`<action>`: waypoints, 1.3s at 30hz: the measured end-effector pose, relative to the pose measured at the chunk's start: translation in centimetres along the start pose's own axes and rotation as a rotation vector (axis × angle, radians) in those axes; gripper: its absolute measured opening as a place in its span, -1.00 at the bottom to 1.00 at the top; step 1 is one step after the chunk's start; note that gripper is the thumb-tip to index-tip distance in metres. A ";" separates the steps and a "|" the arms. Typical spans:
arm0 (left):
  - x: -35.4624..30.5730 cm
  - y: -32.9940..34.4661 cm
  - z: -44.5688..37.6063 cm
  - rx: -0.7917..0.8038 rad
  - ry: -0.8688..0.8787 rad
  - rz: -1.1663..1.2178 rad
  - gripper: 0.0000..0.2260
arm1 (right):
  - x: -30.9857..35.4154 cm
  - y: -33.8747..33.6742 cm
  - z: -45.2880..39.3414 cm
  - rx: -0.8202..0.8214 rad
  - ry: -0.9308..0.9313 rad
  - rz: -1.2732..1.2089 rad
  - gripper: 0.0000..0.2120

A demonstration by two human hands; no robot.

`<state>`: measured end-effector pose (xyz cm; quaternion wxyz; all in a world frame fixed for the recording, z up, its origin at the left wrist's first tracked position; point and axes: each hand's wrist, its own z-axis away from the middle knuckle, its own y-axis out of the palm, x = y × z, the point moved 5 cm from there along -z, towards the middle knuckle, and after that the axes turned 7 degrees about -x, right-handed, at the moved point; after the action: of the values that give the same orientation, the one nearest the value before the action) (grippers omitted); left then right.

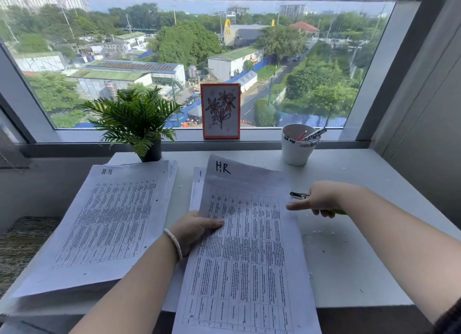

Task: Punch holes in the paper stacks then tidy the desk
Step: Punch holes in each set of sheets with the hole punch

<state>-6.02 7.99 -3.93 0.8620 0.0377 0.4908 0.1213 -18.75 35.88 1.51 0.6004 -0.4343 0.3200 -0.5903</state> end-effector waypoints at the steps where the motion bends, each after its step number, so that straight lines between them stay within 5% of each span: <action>1: 0.0 0.0 0.0 0.003 0.004 0.000 -0.73 | 0.1 0.1 0.0 0.000 0.006 0.005 -0.19; 15: -0.2 -0.5 0.2 -0.050 -0.014 0.021 -0.63 | 0.0 0.5 -0.5 0.055 -0.092 -0.173 -0.17; 18: -0.3 -0.1 0.3 -0.028 -0.018 0.007 -0.76 | 0.1 0.6 -0.5 0.045 -0.108 -0.181 -0.22; 26: -0.4 -0.1 0.5 -0.052 -0.013 -0.005 -0.82 | 0.6 0.9 -0.1 -0.052 -0.127 -0.174 -0.40; 39: -0.1 -0.1 0.4 -0.052 -0.023 -0.018 -0.84 | 0.7 1.4 0.5 -0.240 -0.139 0.030 -0.35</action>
<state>-5.70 7.92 -3.66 0.8694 0.0123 0.4777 0.1260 -17.66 35.18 0.55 0.5736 -0.5381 0.3523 -0.5073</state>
